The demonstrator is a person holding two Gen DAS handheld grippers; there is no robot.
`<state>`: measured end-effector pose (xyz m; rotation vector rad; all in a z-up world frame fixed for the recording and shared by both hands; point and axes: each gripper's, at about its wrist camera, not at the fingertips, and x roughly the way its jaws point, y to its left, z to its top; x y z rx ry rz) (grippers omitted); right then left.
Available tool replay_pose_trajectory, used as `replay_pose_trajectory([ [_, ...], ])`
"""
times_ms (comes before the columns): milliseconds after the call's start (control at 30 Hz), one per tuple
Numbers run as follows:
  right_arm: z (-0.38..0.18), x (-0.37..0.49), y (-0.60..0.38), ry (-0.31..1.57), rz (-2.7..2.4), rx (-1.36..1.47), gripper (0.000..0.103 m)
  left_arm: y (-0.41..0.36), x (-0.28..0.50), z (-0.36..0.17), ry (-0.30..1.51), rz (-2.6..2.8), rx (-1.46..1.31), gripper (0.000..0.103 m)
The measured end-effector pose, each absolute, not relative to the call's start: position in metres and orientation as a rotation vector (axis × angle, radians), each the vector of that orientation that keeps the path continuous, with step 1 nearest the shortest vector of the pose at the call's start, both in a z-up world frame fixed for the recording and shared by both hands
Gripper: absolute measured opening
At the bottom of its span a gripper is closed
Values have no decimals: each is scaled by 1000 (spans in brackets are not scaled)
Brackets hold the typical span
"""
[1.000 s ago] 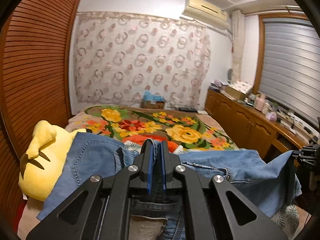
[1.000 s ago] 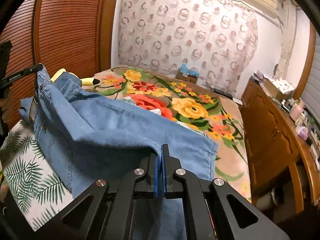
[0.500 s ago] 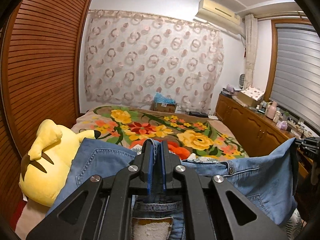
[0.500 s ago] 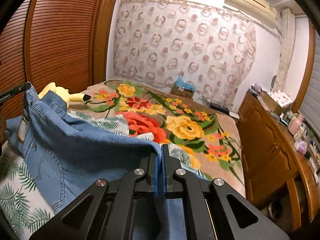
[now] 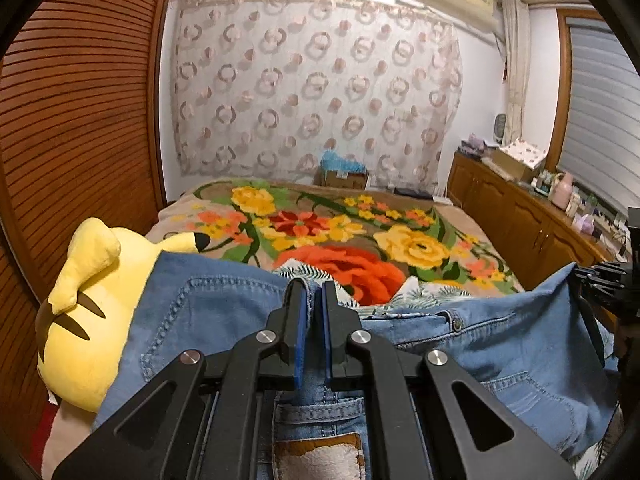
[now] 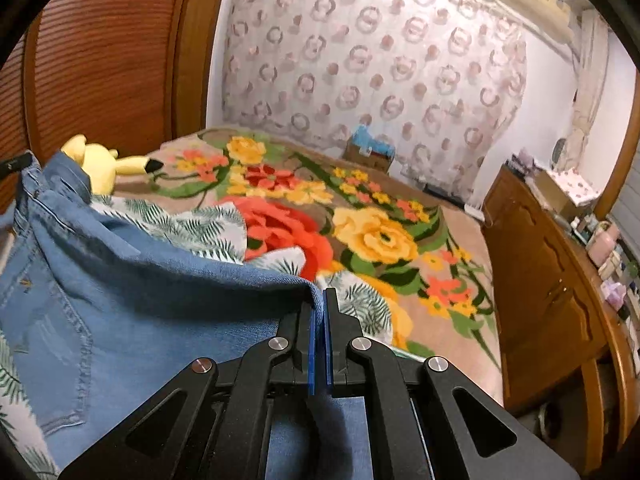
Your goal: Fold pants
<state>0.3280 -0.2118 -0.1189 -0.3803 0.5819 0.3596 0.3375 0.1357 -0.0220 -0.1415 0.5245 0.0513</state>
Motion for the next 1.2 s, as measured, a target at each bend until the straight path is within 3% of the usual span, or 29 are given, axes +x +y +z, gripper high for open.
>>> replay_pose_trajectory([
  [400, -120, 367, -203, 657, 363, -366, 3, 129, 340, -25, 569, 46, -119, 12],
  [433, -120, 368, -204, 658, 365, -361, 3, 128, 340, -25, 570, 44, -119, 17],
  [533, -116, 369, -205, 658, 368, -353, 3, 125, 334, -23, 559, 29, -111, 49],
  [667, -117, 366, -203, 662, 363, -346, 3, 116, 322, -19, 540, 12, -82, 78],
  [733, -116, 367, -202, 665, 362, -349, 7, 108, 317, -17, 543, -12, -71, 78],
  [800, -115, 364, -201, 665, 368, -349, 20, 100, 313, -19, 550, -33, -70, 78],
  [867, -116, 360, -201, 667, 378, -351, 42, 88, 309, -22, 566, -57, -60, 78],
  [1200, -112, 304, -229, 671, 395, -298, 44, 31, 302, -50, 641, -209, 26, 78],
])
